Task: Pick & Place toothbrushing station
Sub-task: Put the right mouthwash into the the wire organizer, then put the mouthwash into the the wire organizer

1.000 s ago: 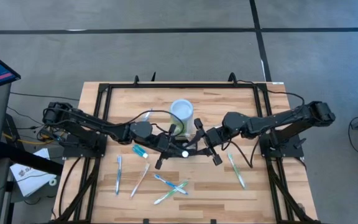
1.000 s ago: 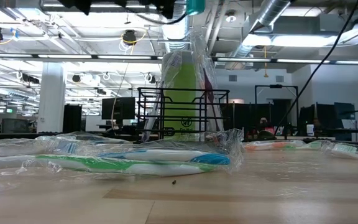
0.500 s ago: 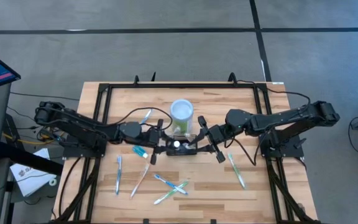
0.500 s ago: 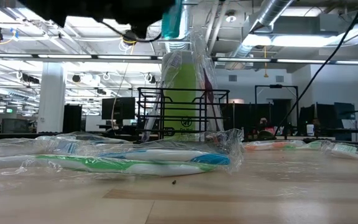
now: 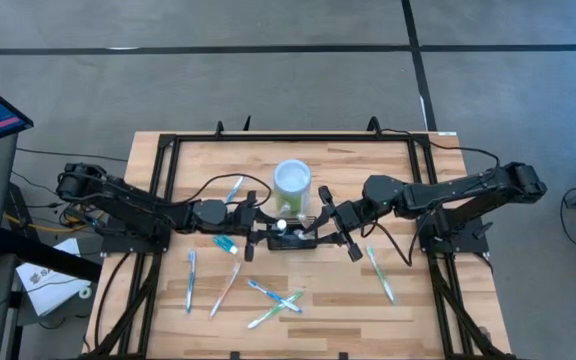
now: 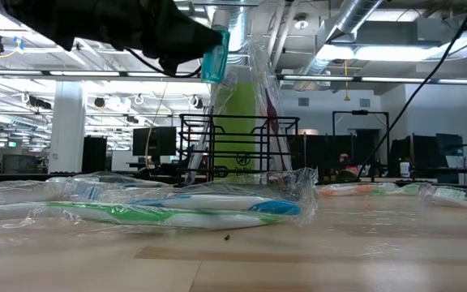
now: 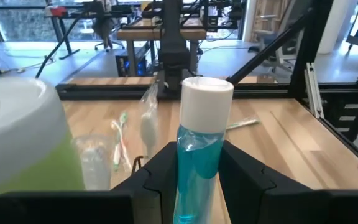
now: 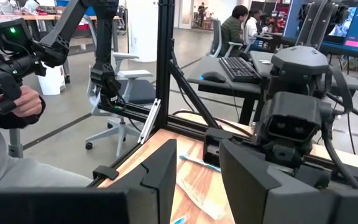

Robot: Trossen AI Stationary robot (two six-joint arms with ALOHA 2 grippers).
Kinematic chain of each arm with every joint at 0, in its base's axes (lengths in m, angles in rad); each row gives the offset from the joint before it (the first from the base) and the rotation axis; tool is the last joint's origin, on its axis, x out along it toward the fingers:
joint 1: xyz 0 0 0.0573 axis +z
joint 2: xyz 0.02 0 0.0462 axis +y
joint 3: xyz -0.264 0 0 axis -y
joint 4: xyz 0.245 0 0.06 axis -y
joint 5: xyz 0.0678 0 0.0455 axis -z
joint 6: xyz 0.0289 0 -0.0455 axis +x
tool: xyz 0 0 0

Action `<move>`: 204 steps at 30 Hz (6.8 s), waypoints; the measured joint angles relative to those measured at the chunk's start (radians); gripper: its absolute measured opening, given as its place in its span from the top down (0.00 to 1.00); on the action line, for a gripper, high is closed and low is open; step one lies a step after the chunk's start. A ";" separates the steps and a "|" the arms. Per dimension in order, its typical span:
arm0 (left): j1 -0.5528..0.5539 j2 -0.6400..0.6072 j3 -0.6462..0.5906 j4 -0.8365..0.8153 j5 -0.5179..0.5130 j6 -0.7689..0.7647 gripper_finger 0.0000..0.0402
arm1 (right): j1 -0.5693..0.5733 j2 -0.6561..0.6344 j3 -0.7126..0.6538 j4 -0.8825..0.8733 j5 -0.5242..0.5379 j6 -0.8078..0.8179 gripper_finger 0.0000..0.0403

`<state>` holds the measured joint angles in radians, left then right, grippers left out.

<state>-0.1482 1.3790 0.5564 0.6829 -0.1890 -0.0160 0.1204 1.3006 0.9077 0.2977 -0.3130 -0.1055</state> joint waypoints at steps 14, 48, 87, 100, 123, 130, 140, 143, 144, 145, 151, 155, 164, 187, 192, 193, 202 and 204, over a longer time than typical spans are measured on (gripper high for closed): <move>0.042 0.160 0.001 0.137 -0.024 -0.068 0.76 | 0.000 0.001 0.000 -0.001 0.000 -0.003 0.72; 0.058 0.289 0.007 0.231 -0.082 -0.101 0.70 | -0.005 0.001 0.000 -0.029 0.000 -0.026 0.72; 0.047 0.288 0.004 0.171 0.003 -0.101 0.71 | -0.005 0.015 0.000 -0.031 0.000 -0.026 0.72; 0.047 0.288 0.003 0.161 0.049 -0.101 0.72 | -0.005 0.015 0.000 -0.032 0.000 -0.026 0.72; 0.047 0.288 0.003 0.161 0.091 -0.101 0.67 | -0.005 0.015 0.000 -0.036 0.000 -0.026 0.72; 0.043 0.288 0.003 0.158 0.090 -0.105 0.64 | -0.005 0.015 0.000 -0.036 0.000 -0.026 0.72; 0.042 0.282 0.003 0.151 0.090 -0.097 0.65 | -0.005 0.015 0.000 -0.037 0.000 -0.026 0.72; 0.042 0.266 0.004 0.154 0.090 -0.095 0.65 | -0.005 0.015 0.000 -0.039 0.000 -0.026 0.72; 0.042 0.254 0.001 0.152 0.090 -0.095 0.65 | -0.005 0.015 0.000 -0.040 0.000 -0.026 0.72; 0.042 0.245 0.003 0.162 0.090 -0.094 0.66 | -0.005 0.015 0.000 -0.040 0.000 -0.026 0.72; 0.043 0.152 0.003 0.049 0.090 -0.086 0.66 | -0.005 0.015 0.000 -0.055 0.000 -0.026 0.72; 0.043 0.071 0.002 -0.140 0.082 -0.089 0.66 | -0.005 0.015 0.000 -0.058 0.000 -0.026 0.72; 0.043 -0.108 0.003 -0.429 0.088 -0.095 0.66 | -0.005 0.015 0.000 -0.058 0.000 -0.026 0.72; -0.036 -0.221 0.003 -1.101 0.182 -0.230 0.66 | -0.006 0.015 0.000 -0.057 0.000 -0.036 0.72; -0.036 -0.185 0.003 -1.122 0.198 -0.227 0.66 | -0.006 0.015 0.000 -0.057 0.000 -0.036 0.72; -0.036 -0.176 0.003 -1.127 0.198 -0.226 0.66 | -0.006 0.015 0.000 -0.057 0.000 -0.036 0.72; -0.036 -0.126 0.022 -1.127 0.196 -0.151 0.66 | -0.006 0.015 0.000 -0.057 0.000 -0.036 0.72; -0.036 -0.117 0.035 -1.123 0.196 -0.127 0.66 | -0.010 0.015 0.000 -0.058 0.000 -0.035 0.72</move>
<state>-0.1841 1.2625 0.5917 -0.4404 0.0071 -0.1432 0.1101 1.3155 0.9081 0.2401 -0.3134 -0.1410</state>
